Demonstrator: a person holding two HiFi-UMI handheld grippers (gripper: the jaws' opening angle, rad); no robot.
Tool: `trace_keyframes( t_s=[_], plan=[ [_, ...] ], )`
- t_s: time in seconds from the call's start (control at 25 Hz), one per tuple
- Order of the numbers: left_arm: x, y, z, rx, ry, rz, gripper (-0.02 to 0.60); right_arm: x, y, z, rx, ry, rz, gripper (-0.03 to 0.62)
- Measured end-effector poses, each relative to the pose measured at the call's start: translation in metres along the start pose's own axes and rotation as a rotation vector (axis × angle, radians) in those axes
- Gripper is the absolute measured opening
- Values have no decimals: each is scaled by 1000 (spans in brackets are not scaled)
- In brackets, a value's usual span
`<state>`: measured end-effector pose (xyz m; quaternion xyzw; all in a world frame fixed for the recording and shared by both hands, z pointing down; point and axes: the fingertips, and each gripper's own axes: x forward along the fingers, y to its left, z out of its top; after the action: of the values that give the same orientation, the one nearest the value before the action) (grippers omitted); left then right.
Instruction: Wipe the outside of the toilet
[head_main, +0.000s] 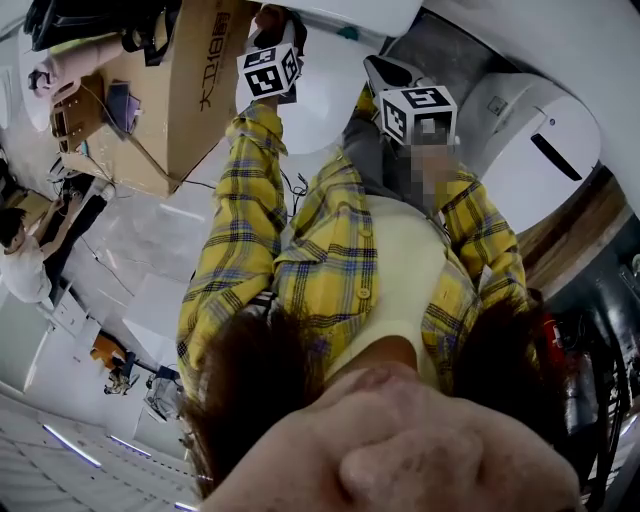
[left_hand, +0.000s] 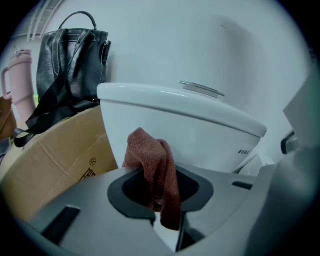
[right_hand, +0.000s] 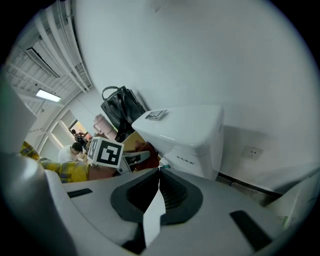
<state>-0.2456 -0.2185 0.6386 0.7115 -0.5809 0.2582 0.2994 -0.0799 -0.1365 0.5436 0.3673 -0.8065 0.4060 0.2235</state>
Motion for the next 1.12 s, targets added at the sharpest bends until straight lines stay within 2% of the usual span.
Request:
trace_keyframes(
  t_s=[0.24,0.52,0.96,1.12],
  plan=[
    [-3,-23,-9,-4,0,-44,98,-5,-5,-3,17,-16,-15,26],
    [-4,-55,-20,28,20,-108,98,-17,-8,-13,36,-30,-33,26],
    [-10,-127,-33,114,56,-239,98,-48,-21,-27,78,-63,-80,26],
    [-13,-152,-37,168,73,-296,98,-57,-26,-32,89,-73,-96,26]
  ],
)
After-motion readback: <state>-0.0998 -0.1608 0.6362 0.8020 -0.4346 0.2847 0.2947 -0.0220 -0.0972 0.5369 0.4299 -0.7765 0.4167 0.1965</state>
